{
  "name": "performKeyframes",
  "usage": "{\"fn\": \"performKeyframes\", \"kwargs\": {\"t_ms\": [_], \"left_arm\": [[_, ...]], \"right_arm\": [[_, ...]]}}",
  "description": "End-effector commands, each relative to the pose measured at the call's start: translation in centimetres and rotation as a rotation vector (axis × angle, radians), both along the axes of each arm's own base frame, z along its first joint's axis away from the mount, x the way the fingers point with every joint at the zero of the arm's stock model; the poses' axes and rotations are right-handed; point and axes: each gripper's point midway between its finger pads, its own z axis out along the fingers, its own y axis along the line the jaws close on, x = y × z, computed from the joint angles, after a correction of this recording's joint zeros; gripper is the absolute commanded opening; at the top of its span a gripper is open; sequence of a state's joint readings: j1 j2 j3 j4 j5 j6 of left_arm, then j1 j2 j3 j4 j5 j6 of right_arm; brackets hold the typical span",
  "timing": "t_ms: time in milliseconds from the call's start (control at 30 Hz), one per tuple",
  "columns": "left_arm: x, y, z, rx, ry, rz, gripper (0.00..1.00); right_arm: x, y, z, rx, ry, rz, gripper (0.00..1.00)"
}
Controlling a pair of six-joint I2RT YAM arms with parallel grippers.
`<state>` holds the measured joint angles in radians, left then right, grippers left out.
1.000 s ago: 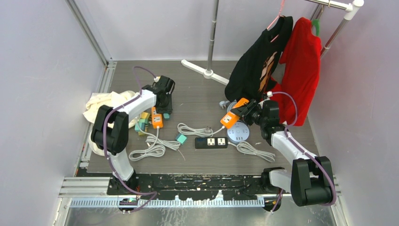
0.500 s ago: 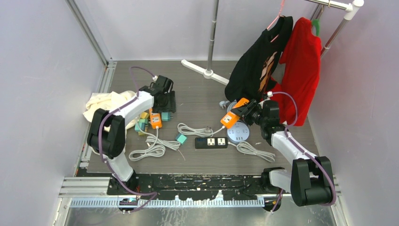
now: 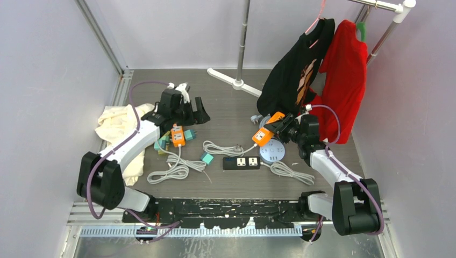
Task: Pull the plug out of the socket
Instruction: Place the plug at the center of the board, then place the socket at the center of the board.
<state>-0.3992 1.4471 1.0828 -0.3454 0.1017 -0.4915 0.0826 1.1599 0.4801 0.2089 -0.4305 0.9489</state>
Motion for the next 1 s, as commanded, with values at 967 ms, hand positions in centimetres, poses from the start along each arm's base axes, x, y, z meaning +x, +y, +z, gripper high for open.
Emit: {"fn": "performKeyframes", "kwargs": {"t_ms": [967], "left_arm": [[-7.0, -24.0, 1.1, -0.287, -0.17, -0.59, 0.89]], "right_arm": [[0.8, -0.2, 2.7, 0.021, -0.102, -0.011, 0.02]]}}
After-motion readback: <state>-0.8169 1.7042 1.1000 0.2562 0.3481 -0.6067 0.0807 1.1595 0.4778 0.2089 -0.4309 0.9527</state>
